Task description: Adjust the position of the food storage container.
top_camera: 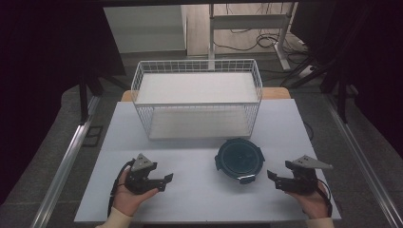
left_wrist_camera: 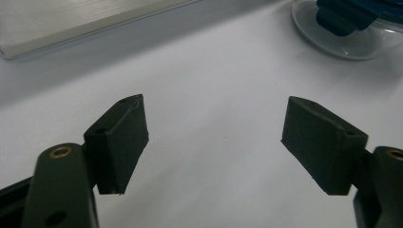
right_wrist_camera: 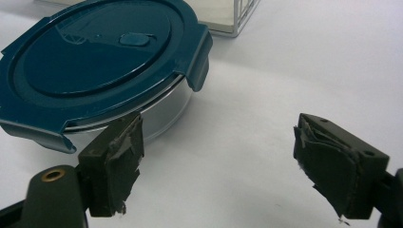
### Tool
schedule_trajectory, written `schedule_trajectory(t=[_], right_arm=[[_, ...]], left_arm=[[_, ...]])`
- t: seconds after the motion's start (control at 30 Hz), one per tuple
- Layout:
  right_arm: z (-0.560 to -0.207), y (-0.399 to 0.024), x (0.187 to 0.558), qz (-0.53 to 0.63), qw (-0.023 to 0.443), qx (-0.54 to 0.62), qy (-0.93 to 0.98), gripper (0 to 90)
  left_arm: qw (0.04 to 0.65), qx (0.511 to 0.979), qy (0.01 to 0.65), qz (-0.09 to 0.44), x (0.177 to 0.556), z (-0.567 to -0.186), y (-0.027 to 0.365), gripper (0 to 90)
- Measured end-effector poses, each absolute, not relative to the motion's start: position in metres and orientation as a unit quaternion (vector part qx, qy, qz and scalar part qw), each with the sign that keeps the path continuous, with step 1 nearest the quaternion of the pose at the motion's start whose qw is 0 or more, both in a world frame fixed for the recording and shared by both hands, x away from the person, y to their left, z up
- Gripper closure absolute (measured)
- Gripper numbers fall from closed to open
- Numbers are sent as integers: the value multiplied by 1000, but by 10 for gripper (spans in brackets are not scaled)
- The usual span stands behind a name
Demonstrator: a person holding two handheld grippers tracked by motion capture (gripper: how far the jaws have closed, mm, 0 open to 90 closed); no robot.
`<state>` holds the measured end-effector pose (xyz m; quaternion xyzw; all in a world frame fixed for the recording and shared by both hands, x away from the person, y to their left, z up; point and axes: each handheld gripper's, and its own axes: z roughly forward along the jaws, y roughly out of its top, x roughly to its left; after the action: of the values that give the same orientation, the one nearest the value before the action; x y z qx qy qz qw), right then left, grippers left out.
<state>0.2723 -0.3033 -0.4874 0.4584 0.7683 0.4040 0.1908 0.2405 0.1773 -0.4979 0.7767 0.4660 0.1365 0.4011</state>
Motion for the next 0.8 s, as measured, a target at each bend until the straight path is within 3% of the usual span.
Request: schedule_trajectory(t=[0.53,0.8], right_arm=[[-488,-310,275,401,177,466,768,192],[-483,-316,275,411,170,481,755,244]], left_arm=[[407,771,472,126,244,-499,177,218],[410,768,475,126,246,-501,179,213]])
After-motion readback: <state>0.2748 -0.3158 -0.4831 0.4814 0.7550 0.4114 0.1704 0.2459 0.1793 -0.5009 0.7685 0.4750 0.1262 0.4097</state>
